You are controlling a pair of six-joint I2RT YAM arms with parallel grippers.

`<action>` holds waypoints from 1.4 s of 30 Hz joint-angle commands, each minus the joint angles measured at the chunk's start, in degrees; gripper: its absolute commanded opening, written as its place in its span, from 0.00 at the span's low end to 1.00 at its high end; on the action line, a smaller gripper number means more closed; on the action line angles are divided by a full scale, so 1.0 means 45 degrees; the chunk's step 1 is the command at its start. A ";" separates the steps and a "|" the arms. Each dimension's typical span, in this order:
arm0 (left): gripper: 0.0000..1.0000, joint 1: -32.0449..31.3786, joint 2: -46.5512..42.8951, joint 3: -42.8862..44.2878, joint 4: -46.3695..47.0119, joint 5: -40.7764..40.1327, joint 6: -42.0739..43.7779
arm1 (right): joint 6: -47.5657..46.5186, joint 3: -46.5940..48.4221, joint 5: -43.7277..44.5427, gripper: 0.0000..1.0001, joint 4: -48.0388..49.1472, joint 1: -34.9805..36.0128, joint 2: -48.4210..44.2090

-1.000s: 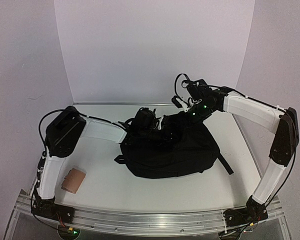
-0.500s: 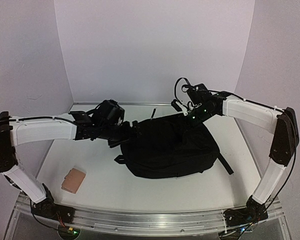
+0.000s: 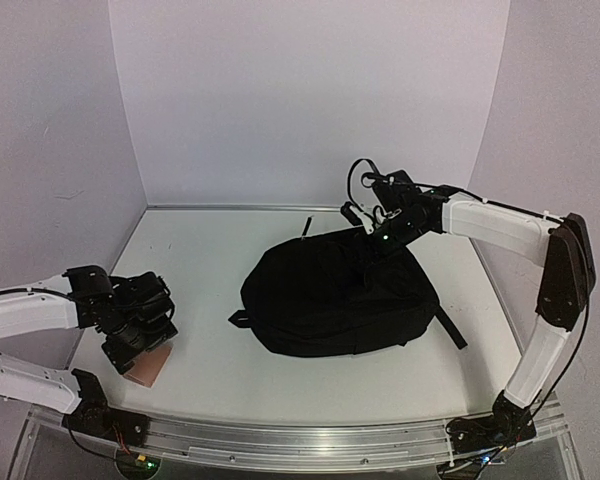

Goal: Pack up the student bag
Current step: Move the personal item to the center of the board.

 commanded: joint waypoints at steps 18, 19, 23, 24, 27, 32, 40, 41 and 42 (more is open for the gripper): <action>1.00 0.0294 0.0014 -0.3377 0.2943 -0.1447 -0.5600 | 0.0039 0.0125 0.0023 0.00 0.0191 -0.0074 -0.0239; 1.00 0.0375 0.0109 -0.3417 0.3494 -0.1570 -0.5127 | 0.0047 0.0149 0.0032 0.00 0.0190 -0.0074 -0.0239; 1.00 0.1032 0.1127 -0.2855 0.6378 -0.1846 -0.1946 | 0.0083 0.0169 0.0035 0.00 0.0190 -0.0070 -0.0210; 1.00 0.1322 0.1508 -0.2618 0.7045 -0.1734 -0.1040 | 0.0087 0.0167 0.0039 0.00 0.0190 -0.0074 -0.0202; 1.00 0.2336 0.2904 -0.1821 0.8992 -0.0781 0.1408 | 0.0075 0.0106 0.0091 0.00 0.0190 -0.0070 -0.0209; 1.00 0.3031 0.5304 0.0329 1.0546 0.0894 0.4008 | -0.0011 0.0000 0.0255 0.00 0.0190 -0.0068 -0.0343; 1.00 0.3311 0.5124 0.1696 0.9646 0.1506 0.6182 | -0.0108 -0.0289 0.0276 0.00 0.0175 -0.0074 -0.0626; 1.00 0.3642 0.4894 0.1691 0.9312 0.1705 0.6284 | -0.0120 -0.0320 0.0256 0.00 0.0178 -0.0067 -0.0646; 1.00 0.3957 0.4690 0.1538 0.9212 0.2111 0.6345 | -0.0116 -0.0336 0.0232 0.00 0.0178 -0.0070 -0.0661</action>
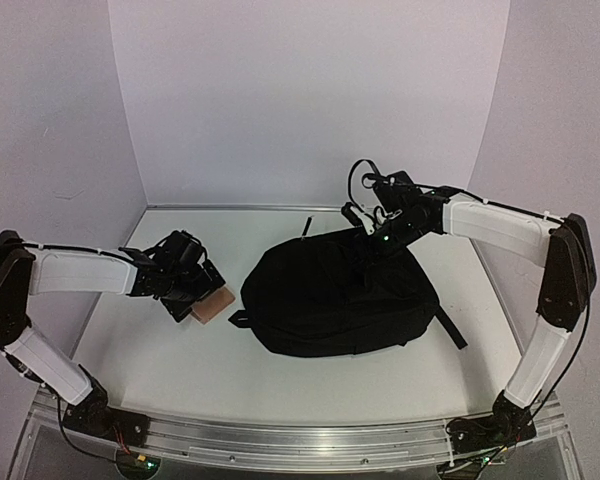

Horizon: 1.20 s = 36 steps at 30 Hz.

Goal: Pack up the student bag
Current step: Move the personal item to the center of the board, then pick up the personal item from the center of the board.

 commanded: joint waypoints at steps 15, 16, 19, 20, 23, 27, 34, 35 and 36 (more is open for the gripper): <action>1.00 0.4519 0.0727 -0.0042 0.1655 0.6230 0.4761 | 0.0002 -0.0113 -0.0091 0.00 0.0050 -0.0044 -0.0535; 0.99 0.4670 0.1249 0.0073 0.1821 0.6638 0.4958 | 0.0002 -0.0118 -0.0074 0.00 0.0046 -0.0049 -0.0546; 0.96 0.4818 0.2629 0.0420 0.2241 0.7744 0.5396 | -0.0020 -0.0121 -0.0021 0.00 0.0001 -0.0048 -0.0546; 0.95 0.4831 0.3127 0.0530 0.2348 0.8136 0.5525 | -0.0026 -0.0112 -0.0002 0.00 -0.0022 -0.0046 -0.0541; 0.82 0.4755 0.4006 0.0518 0.3167 0.9014 0.5498 | -0.0056 -0.0116 0.0069 0.00 -0.0086 -0.0046 -0.0536; 0.67 0.4314 0.3959 0.0552 0.2704 0.8704 0.5924 | -0.0119 -0.0109 0.0179 0.00 -0.0177 -0.0047 -0.0559; 0.47 0.3367 0.3696 0.0827 0.1472 0.8209 0.6400 | -0.0111 0.0055 0.0128 0.00 -0.0226 -0.0050 -0.0304; 0.48 0.3052 0.3643 0.0855 0.1243 0.7939 0.6447 | -0.0104 0.0068 0.0111 0.00 -0.0229 -0.0054 -0.0290; 0.49 0.2781 0.3599 0.0870 0.1034 0.7647 0.6480 | -0.0109 0.0084 0.0117 0.00 -0.0229 -0.0053 -0.0287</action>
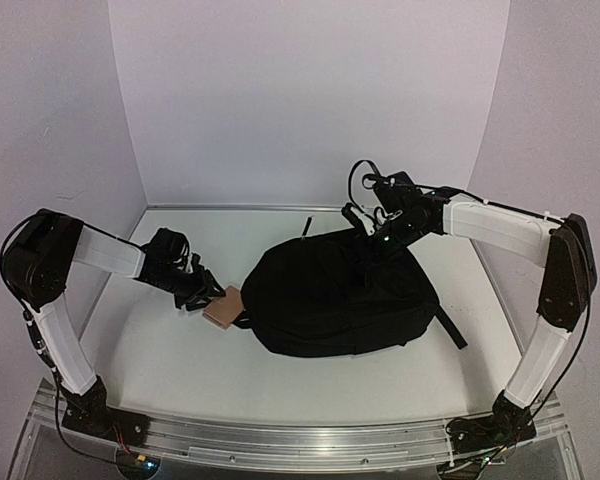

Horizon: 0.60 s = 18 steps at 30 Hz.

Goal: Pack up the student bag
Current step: Pick up the personal item from the center of the board.

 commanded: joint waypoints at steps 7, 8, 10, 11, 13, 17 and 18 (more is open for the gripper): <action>0.36 -0.1498 -0.0261 -0.0227 -0.1452 -0.1215 0.0105 | -0.0054 0.0224 0.0069 0.00 -0.0250 -0.0050 -0.0175; 0.32 -0.1498 -0.0408 -0.0371 -0.1251 -0.1217 -0.0013 | -0.0059 0.0219 0.0074 0.00 -0.0258 -0.0049 -0.0172; 0.22 -0.1498 -0.0820 -0.0592 -0.1047 -0.1331 -0.0222 | -0.0051 0.0213 0.0090 0.00 -0.0269 -0.0050 -0.0190; 0.18 -0.1505 -0.1066 -0.0665 -0.1026 -0.1434 -0.0304 | -0.0050 0.0202 0.0108 0.00 -0.0272 -0.0047 -0.0204; 0.10 -0.1498 -0.1714 -0.0872 -0.0995 -0.1657 -0.0479 | -0.0058 0.0240 0.0144 0.00 -0.0294 -0.0050 -0.0226; 0.00 -0.1498 -0.3305 -0.1017 -0.1644 -0.2570 -0.0720 | -0.0060 0.0355 0.0165 0.00 -0.0366 -0.0050 -0.0210; 0.00 -0.1498 -0.3757 -0.1009 -0.1818 -0.2801 -0.0748 | -0.0056 0.0401 0.0166 0.00 -0.0383 -0.0050 -0.0200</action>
